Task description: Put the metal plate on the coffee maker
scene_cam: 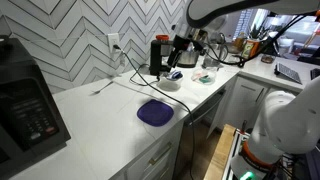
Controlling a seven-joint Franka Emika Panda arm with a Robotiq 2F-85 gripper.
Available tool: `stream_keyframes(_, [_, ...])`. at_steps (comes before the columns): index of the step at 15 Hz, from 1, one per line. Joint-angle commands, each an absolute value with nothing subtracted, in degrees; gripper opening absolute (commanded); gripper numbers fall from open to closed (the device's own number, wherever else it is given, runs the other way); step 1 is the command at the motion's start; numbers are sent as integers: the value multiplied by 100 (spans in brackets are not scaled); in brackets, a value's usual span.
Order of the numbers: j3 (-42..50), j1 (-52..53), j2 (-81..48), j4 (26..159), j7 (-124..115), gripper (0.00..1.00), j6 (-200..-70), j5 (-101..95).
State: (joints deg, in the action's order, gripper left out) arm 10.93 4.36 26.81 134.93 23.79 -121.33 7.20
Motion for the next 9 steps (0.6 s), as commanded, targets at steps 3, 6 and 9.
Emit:
stream_keyframes(3, [1018,349,2672,13484,2410,100,-12119,763])
stream_keyframes(6, [1018,349,2672,13484,2410,100,-12119,763])
stream_keyframes(9, [868,212,2478,13468,2420,100,-11997,226])
